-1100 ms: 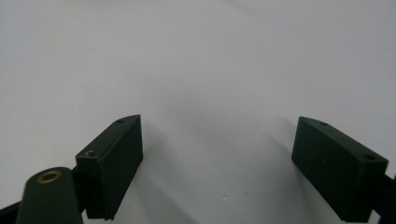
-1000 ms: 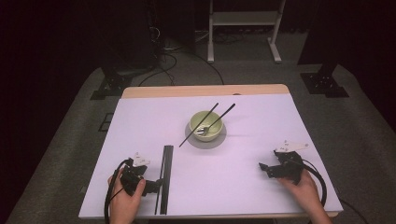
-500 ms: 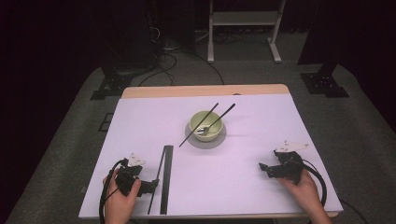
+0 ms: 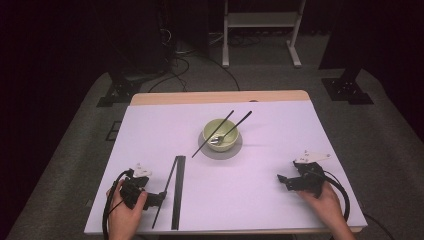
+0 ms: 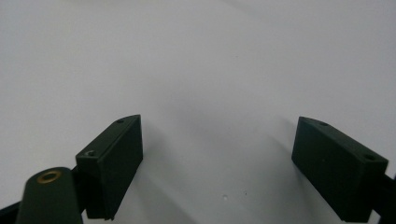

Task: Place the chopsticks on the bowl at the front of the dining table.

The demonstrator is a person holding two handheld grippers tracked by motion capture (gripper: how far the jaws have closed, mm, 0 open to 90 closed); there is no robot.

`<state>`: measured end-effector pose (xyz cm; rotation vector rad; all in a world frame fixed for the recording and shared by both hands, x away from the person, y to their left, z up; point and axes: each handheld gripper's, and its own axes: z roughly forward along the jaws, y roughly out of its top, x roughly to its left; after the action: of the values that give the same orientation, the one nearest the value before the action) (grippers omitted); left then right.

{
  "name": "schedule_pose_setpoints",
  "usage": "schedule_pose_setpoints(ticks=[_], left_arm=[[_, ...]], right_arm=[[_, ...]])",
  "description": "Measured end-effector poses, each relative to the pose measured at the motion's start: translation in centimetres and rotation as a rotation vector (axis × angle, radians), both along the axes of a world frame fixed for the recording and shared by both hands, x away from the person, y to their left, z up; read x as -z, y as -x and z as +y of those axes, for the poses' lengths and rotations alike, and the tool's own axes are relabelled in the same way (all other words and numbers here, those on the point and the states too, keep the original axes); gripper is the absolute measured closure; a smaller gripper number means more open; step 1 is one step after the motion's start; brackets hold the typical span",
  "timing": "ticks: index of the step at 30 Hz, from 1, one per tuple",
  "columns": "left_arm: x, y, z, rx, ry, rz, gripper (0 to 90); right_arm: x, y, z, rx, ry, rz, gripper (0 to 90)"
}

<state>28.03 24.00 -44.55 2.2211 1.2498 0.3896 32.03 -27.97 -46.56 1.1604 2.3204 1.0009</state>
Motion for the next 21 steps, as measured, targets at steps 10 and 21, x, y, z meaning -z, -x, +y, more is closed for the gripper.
schedule_pose_setpoints(ticks=[10,21], left_arm=[[0.0,-0.3,0.8,-0.016,-0.004,0.002,8.2],[-0.1,-0.8,1.9,-0.022,0.001,0.004,8.2]], right_arm=[[0.0,0.0,0.0,0.000,-0.001,0.000,15.2],[0.0,0.0,0.0,0.000,-0.001,0.000,15.2]])
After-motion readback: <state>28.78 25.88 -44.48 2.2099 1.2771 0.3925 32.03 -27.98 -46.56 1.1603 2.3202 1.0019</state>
